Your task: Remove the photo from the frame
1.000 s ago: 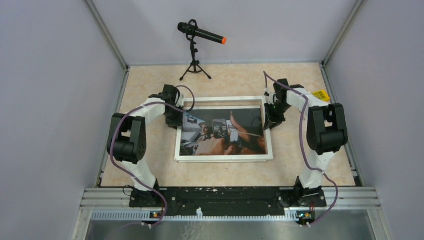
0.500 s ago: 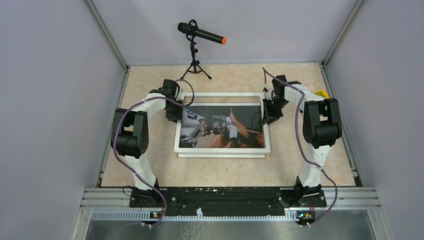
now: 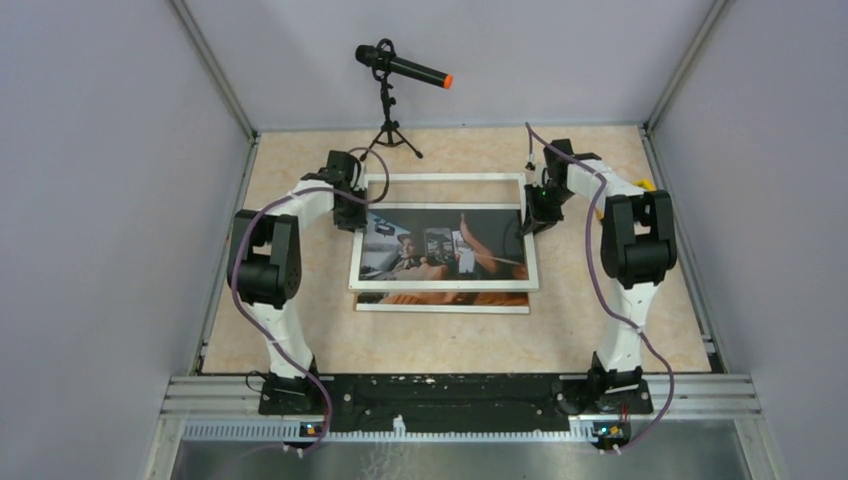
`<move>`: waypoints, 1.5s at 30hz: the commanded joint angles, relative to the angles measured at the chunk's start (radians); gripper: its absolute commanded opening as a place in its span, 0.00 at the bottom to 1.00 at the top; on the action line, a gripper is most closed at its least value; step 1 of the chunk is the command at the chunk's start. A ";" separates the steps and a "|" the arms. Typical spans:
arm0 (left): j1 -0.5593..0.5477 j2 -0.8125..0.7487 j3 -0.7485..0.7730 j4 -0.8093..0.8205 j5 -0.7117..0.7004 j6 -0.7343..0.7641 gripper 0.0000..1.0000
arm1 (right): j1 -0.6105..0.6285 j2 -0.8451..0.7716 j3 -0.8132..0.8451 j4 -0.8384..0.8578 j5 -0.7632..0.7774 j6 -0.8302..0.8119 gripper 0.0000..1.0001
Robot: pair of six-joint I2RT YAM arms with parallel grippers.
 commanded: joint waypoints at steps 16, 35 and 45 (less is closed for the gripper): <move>-0.064 -0.659 -0.383 0.082 0.559 0.825 0.86 | -0.145 -0.448 -0.225 -0.106 -0.554 -0.262 0.70; -0.584 -0.964 -0.943 0.437 0.268 1.115 0.54 | 0.233 -0.364 -0.425 0.187 -0.607 -0.121 0.35; -0.683 -0.829 -0.981 0.619 0.177 1.130 0.42 | 0.372 -0.314 -0.459 0.329 -0.354 -0.100 0.00</move>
